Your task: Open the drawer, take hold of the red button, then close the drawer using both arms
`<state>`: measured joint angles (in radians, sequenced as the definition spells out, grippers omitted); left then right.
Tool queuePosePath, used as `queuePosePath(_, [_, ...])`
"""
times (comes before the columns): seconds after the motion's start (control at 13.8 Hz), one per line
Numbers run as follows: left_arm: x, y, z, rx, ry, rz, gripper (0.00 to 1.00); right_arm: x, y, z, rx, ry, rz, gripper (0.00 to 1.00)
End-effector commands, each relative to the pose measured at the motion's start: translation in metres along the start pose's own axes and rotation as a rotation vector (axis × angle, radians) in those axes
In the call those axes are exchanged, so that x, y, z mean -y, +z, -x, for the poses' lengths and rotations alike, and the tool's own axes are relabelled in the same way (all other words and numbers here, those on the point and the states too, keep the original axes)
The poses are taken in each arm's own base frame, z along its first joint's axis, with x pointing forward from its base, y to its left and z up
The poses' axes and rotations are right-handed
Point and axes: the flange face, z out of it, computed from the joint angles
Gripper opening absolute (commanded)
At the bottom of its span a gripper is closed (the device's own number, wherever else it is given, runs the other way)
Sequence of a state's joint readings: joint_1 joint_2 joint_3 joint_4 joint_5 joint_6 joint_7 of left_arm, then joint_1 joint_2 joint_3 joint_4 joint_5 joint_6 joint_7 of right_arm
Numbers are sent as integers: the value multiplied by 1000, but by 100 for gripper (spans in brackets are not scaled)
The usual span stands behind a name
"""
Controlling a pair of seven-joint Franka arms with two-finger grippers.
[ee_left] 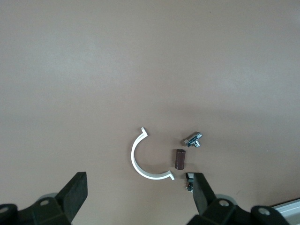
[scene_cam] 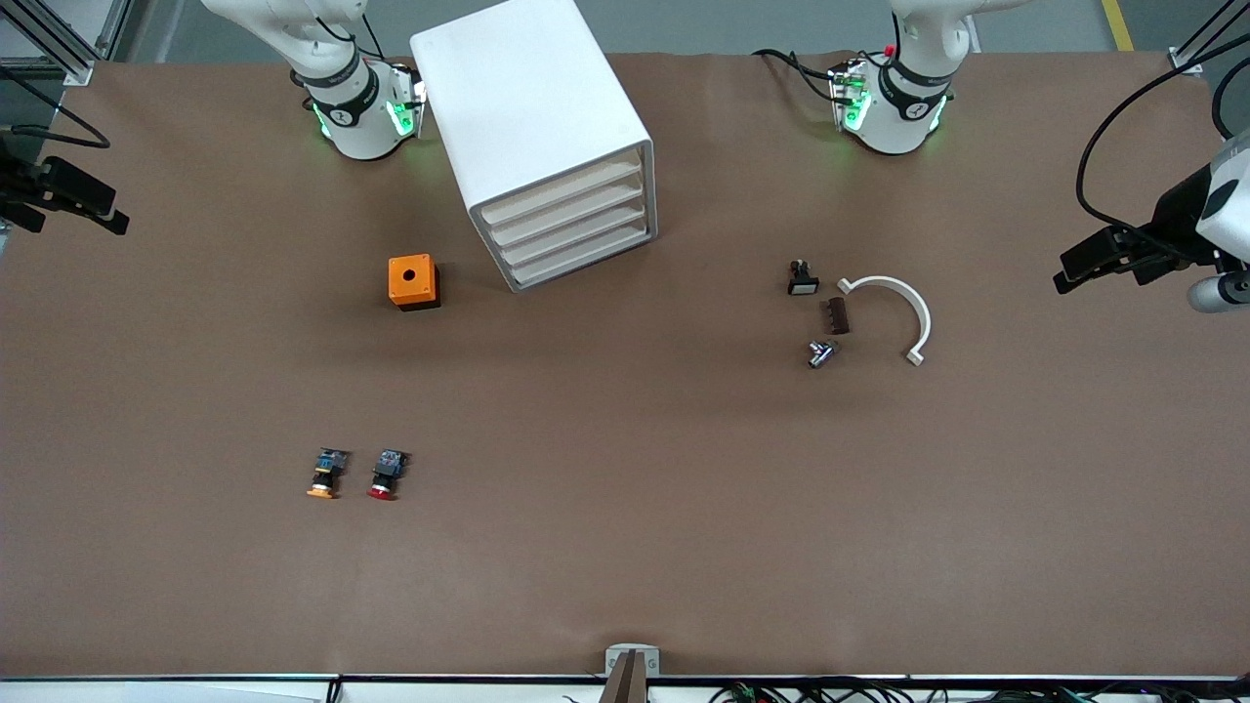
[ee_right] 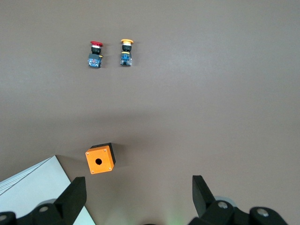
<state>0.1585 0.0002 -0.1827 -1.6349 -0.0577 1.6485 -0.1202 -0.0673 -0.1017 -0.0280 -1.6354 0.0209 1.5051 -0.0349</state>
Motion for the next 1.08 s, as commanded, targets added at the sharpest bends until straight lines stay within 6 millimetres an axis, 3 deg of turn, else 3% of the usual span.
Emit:
queuePosePath(0.0, [-1,0,7,-15,41,-24,99,-1,-2,4,-17,-17,14,100])
queuePosePath(0.14, [-8,2,6,-16,53,-23,99,-1,-2,4,-20,-17,15,100])
queuePosePath(1.01, [3,-4,3,-35,35,-18,99,-1,-7,1,-57,-65,40,100])
